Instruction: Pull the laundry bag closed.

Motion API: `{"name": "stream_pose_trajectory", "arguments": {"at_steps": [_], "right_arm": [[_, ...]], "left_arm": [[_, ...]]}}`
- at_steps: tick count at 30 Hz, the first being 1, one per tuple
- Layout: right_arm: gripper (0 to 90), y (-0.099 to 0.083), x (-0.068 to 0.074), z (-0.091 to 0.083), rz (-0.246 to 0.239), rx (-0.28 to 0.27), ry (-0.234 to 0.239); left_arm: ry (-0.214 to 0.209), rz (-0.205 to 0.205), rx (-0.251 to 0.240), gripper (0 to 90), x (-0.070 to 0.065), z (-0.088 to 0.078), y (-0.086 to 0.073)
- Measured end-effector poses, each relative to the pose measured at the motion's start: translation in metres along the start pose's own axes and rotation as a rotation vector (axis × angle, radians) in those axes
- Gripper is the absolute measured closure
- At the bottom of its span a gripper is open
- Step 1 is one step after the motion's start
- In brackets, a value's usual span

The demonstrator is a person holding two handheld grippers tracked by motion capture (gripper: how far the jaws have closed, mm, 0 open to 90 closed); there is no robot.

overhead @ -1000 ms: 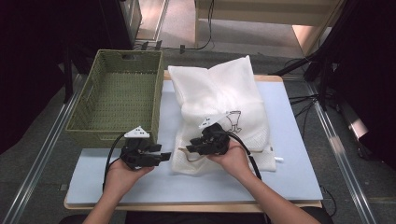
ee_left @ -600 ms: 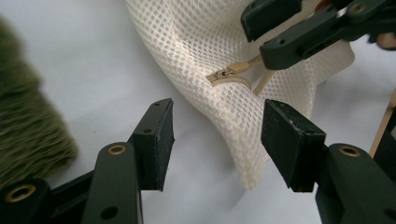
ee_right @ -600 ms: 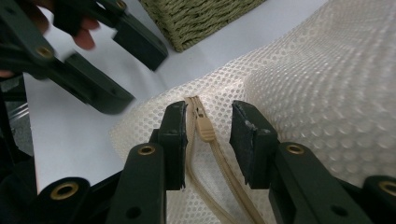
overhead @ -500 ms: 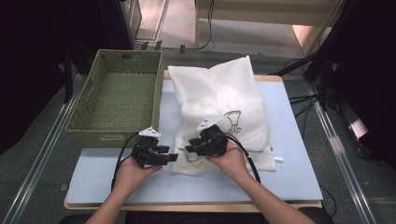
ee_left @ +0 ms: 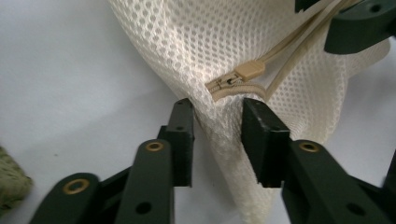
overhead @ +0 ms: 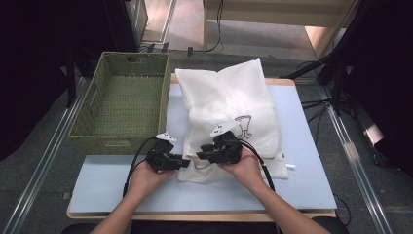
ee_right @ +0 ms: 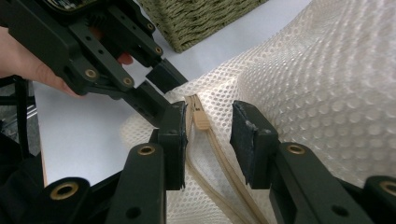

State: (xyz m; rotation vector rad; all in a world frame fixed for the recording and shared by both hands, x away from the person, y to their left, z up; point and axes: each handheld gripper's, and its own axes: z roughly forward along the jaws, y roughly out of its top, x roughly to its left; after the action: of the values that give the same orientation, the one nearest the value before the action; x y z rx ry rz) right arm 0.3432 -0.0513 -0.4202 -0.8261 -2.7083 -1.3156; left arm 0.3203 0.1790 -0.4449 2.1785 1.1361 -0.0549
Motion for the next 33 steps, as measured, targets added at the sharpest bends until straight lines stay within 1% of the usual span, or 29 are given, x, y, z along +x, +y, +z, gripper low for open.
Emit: {"name": "stream_pose_trajectory", "arguments": {"at_steps": [4, 7, 9, 12, 14, 15, 17, 18, 20, 22, 26, 29, 31, 33], "right_arm": [[67.4, 0.0, 0.002, 0.0, -0.002, 0.001, 0.007], [67.4, 0.0, 0.003, -0.001, -0.005, 0.003, 0.013], [67.4, -0.001, 0.003, -0.002, -0.007, 0.002, 0.014], [67.4, -0.001, 0.003, -0.005, -0.008, -0.004, 0.019], [67.4, -0.001, 0.003, -0.009, -0.012, -0.015, 0.017], [67.4, -0.001, 0.003, -0.011, -0.012, -0.019, 0.022], [67.4, -0.001, 0.003, -0.014, -0.009, -0.026, 0.022], [67.4, -0.001, 0.003, -0.014, -0.011, -0.031, 0.024], [68.0, -0.001, 0.002, -0.015, -0.007, -0.032, 0.032], [69.5, -0.001, 0.002, -0.014, 0.001, -0.024, 0.039], [70.2, -0.001, 0.002, -0.008, 0.002, -0.002, 0.041], [70.7, -0.001, 0.0, -0.002, 0.014, 0.014, 0.049], [70.7, -0.002, -0.002, 0.002, 0.023, 0.026, 0.065], [70.8, -0.001, -0.003, 0.006, 0.031, 0.032, 0.078]], "left_arm": [[-0.014, 0.005, -0.008, 80.0, 0.0, 0.0, 0.001], [-0.004, 0.03, -0.022, 85.6, -0.004, -0.002, 0.002], [0.014, 0.059, -0.046, 86.9, -0.009, -0.006, 0.003], [0.046, 0.096, -0.091, 87.6, -0.017, -0.017, 0.007], [0.06, 0.116, -0.119, 87.7, -0.02, -0.025, 0.009], [0.064, 0.117, -0.13, 87.8, -0.022, -0.028, 0.01], [0.089, 0.137, -0.144, 87.7, -0.024, -0.034, 0.011], [0.094, 0.139, -0.152, 87.7, -0.025, -0.035, 0.012], [0.094, 0.138, -0.157, 87.8, -0.024, -0.036, 0.012], [0.097, 0.138, -0.151, 87.8, -0.024, -0.035, 0.013], [0.101, 0.143, -0.144, 87.7, -0.025, -0.034, 0.012], [0.098, 0.148, -0.137, 87.7, -0.026, -0.032, 0.012], [0.093, 0.145, -0.133, 87.6, -0.026, -0.031, 0.011], [0.095, 0.151, -0.126, 87.7, -0.026, -0.03, 0.011]]}}
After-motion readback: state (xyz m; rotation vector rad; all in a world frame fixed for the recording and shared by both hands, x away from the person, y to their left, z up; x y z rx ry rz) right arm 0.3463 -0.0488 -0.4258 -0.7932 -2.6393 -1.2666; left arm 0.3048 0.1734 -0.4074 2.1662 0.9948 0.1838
